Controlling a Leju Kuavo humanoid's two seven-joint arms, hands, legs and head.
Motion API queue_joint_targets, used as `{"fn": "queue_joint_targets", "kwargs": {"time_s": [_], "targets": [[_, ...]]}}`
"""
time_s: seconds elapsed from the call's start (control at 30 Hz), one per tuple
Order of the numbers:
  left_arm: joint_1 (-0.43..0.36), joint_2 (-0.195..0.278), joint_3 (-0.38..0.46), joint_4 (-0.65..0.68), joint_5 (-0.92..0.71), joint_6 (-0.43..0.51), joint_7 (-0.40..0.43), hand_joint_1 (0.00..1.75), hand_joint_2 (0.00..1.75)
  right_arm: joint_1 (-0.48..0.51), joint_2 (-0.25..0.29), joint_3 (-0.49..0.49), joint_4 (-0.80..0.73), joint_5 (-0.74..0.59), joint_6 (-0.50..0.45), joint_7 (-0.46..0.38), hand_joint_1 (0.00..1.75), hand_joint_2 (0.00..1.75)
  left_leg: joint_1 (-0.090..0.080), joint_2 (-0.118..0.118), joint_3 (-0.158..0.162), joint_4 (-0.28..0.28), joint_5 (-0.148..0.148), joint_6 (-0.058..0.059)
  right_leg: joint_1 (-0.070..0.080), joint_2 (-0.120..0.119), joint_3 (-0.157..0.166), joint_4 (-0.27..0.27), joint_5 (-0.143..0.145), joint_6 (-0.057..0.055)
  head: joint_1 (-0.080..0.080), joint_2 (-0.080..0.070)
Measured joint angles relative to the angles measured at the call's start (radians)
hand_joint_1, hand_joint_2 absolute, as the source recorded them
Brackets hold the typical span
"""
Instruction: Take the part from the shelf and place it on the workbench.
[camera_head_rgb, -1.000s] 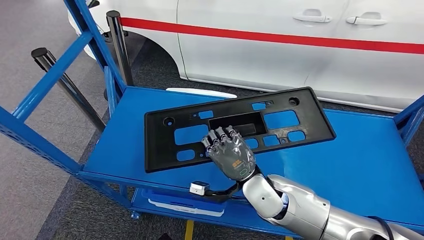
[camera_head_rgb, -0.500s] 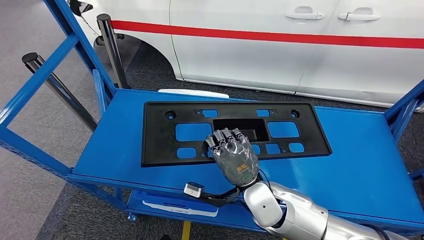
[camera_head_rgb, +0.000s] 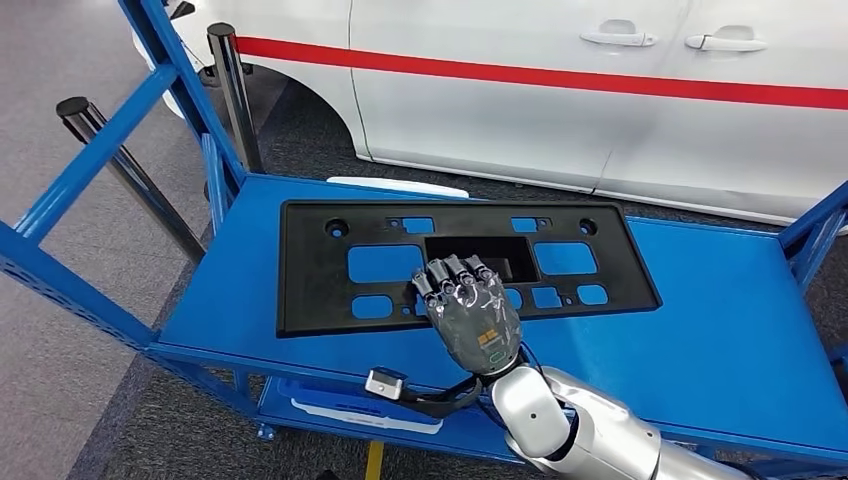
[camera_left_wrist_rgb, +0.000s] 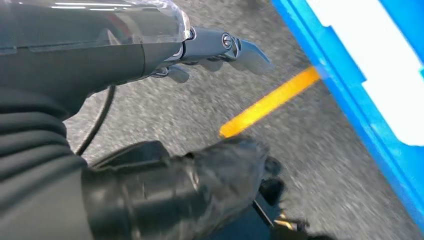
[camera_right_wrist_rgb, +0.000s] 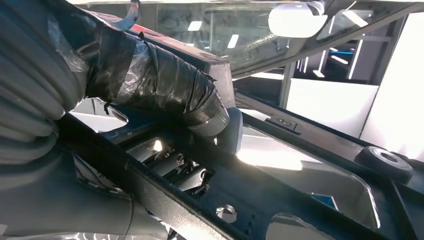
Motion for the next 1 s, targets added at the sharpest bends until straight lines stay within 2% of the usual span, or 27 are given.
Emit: {"fn": "queue_joint_targets", "kwargs": {"time_s": [0.07, 0.17, 0.2, 0.27, 0.33, 0.37, 0.4, 0.43, 0.5, 0.57, 0.63, 0.7, 0.73, 0.77, 0.83, 0.87, 0.9, 0.93, 1.0], "targets": [[0.002, 0.000, 0.000, 0.000, -0.007, 0.026, 0.023, 0.00, 1.75, 0.008, 0.007, -0.016, 0.000, 0.000, -0.001, -0.009, 1.75, 1.75, -0.002, 0.000, -0.006, 0.008, -0.005, -0.011, 0.003, 0.001, 0.025, -0.055, 0.008, -0.007, -0.001, 0.000], [0.003, 0.000, 0.000, 0.000, -0.011, 0.043, 0.036, 0.00, 1.75, 0.019, 0.013, -0.034, 0.000, 0.000, -0.002, -0.014, 1.75, 1.75, -0.002, 0.000, -0.010, 0.011, -0.007, -0.025, 0.006, 0.003, 0.023, -0.061, 0.011, -0.025, -0.002, 0.000], [0.003, 0.000, 0.000, 0.000, -0.011, 0.046, 0.037, 0.00, 1.75, 0.021, 0.015, -0.039, 0.000, 0.000, -0.002, -0.016, 1.75, 1.75, -0.001, 0.001, -0.015, 0.024, -0.018, -0.030, 0.005, 0.003, 0.024, -0.064, 0.013, -0.031, -0.002, 0.000], [0.004, -0.001, 0.000, 0.000, -0.009, 0.056, 0.037, 0.00, 1.75, 0.025, 0.021, -0.049, 0.000, 0.000, -0.002, -0.021, 1.75, 1.75, 0.000, 0.001, -0.050, 0.106, -0.069, -0.037, 0.004, 0.002, 0.026, -0.067, 0.015, -0.040, -0.002, 0.000], [0.005, -0.001, 0.000, 0.000, -0.007, 0.069, 0.037, 0.00, 1.75, 0.034, 0.026, -0.060, 0.000, 0.000, -0.002, -0.029, 1.75, 1.75, 0.001, 0.001, -0.109, 0.234, -0.124, -0.040, 0.009, 0.001, 0.026, -0.066, 0.013, -0.045, -0.002, 0.000], [0.005, -0.001, 0.000, 0.000, -0.006, 0.076, 0.037, 0.00, 1.75, 0.040, 0.027, -0.065, 0.001, 0.000, -0.002, -0.034, 1.75, 1.75, 0.001, 0.001, -0.128, 0.273, -0.132, -0.040, 0.011, 0.000, 0.027, -0.065, 0.012, -0.046, -0.002, 0.000], [0.006, -0.001, 0.000, 0.000, -0.005, 0.083, 0.037, 0.00, 1.75, 0.046, 0.028, -0.070, 0.001, 0.000, -0.002, -0.038, 1.75, 1.75, 0.001, 0.001, -0.133, 0.280, -0.122, -0.039, 0.013, 0.000, 0.028, -0.065, 0.012, -0.047, -0.002, 0.000], [0.006, -0.001, 0.000, 0.000, -0.004, 0.089, 0.037, 0.00, 1.75, 0.050, 0.029, -0.075, 0.002, 0.000, -0.002, -0.042, 1.75, 1.75, 0.001, 0.001, -0.118, 0.246, -0.094, -0.035, 0.015, 0.001, 0.029, -0.064, 0.011, -0.048, -0.002, 0.000], [0.006, -0.001, 0.000, 0.000, -0.003, 0.098, 0.037, 0.00, 1.75, 0.055, 0.034, -0.087, 0.002, 0.000, -0.003, -0.047, 1.75, 1.75, -0.003, 0.000, -0.056, 0.113, -0.027, -0.022, 0.018, 0.003, 0.032, -0.064, 0.009, -0.048, -0.002, 0.000], [0.004, -0.001, 0.000, 0.000, -0.003, 0.104, 0.037, 0.00, 1.75, 0.056, 0.037, -0.099, 0.002, 0.000, -0.004, -0.052, 1.75, 1.75, -0.008, -0.001, -0.016, 0.027, 0.002, -0.012, 0.020, 0.005, 0.031, -0.064, 0.010, -0.044, -0.002, 0.000], [0.004, -0.002, 0.000, 0.000, -0.004, 0.107, 0.038, 0.00, 1.75, 0.060, 0.040, -0.107, 0.002, 0.000, -0.004, -0.057, 1.75, 1.75, -0.011, -0.001, -0.013, 0.013, 0.003, -0.008, 0.019, 0.004, 0.029, -0.067, 0.016, -0.035, -0.002, 0.000], [0.004, -0.003, 0.000, 0.000, -0.004, 0.109, 0.040, 0.00, 1.75, 0.063, 0.042, -0.115, 0.002, 0.000, -0.005, -0.062, 1.75, 1.75, -0.006, 0.002, -0.010, -0.003, 0.012, 0.000, 0.019, 0.004, 0.025, -0.060, 0.004, -0.025, -0.002, 0.000], [0.004, -0.004, 0.000, 0.000, -0.004, 0.110, 0.041, 0.00, 1.75, 0.063, 0.043, -0.120, 0.002, 0.000, -0.005, -0.064, 1.75, 1.75, -0.004, 0.004, -0.009, -0.011, 0.019, 0.006, 0.019, 0.004, 0.017, -0.037, -0.019, -0.021, -0.001, 0.000], [0.003, -0.006, 0.000, 0.000, -0.004, 0.110, 0.041, 0.00, 1.75, 0.064, 0.043, -0.125, 0.002, 0.000, -0.005, -0.067, 1.75, 1.75, -0.002, 0.005, -0.010, -0.017, 0.024, 0.011, 0.018, 0.003, 0.001, 0.007, -0.053, -0.017, -0.001, 0.000], [0.003, -0.007, 0.000, 0.000, -0.004, 0.111, 0.041, 0.00, 1.75, 0.068, 0.043, -0.132, 0.003, 0.000, -0.005, -0.071, 1.75, 1.75, -0.004, 0.006, -0.017, -0.016, 0.029, 0.015, 0.016, 0.003, -0.041, 0.128, -0.125, -0.012, 0.000, 0.000], [0.003, -0.007, 0.000, 0.000, -0.004, 0.111, 0.041, 0.00, 1.75, 0.071, 0.043, -0.133, 0.004, 0.000, -0.005, -0.073, 1.75, 1.75, -0.005, 0.006, -0.021, -0.014, 0.031, 0.015, 0.014, 0.003, -0.054, 0.175, -0.143, -0.009, 0.000, 0.000], [0.003, -0.007, 0.000, 0.000, -0.004, 0.111, 0.041, 0.00, 1.75, 0.074, 0.043, -0.134, 0.005, 0.000, -0.005, -0.074, 1.75, 1.75, -0.005, 0.007, -0.026, -0.011, 0.033, 0.015, 0.011, 0.003, -0.051, 0.188, -0.140, -0.007, 0.000, 0.000], [0.003, -0.008, 0.000, 0.000, -0.004, 0.112, 0.041, 0.00, 1.75, 0.077, 0.043, -0.136, 0.005, 0.000, -0.005, -0.076, 1.75, 1.75, -0.005, 0.007, -0.031, -0.008, 0.036, 0.013, 0.009, 0.002, -0.031, 0.166, -0.122, -0.005, 0.000, 0.000], [0.003, -0.008, 0.000, 0.000, -0.004, 0.112, 0.041, 0.00, 1.75, 0.078, 0.044, -0.143, 0.006, 0.000, -0.005, -0.079, 1.75, 1.75, -0.005, 0.006, -0.042, 0.001, 0.040, 0.008, 0.004, 0.002, 0.051, 0.037, -0.072, -0.003, 0.000, 0.000]]}}
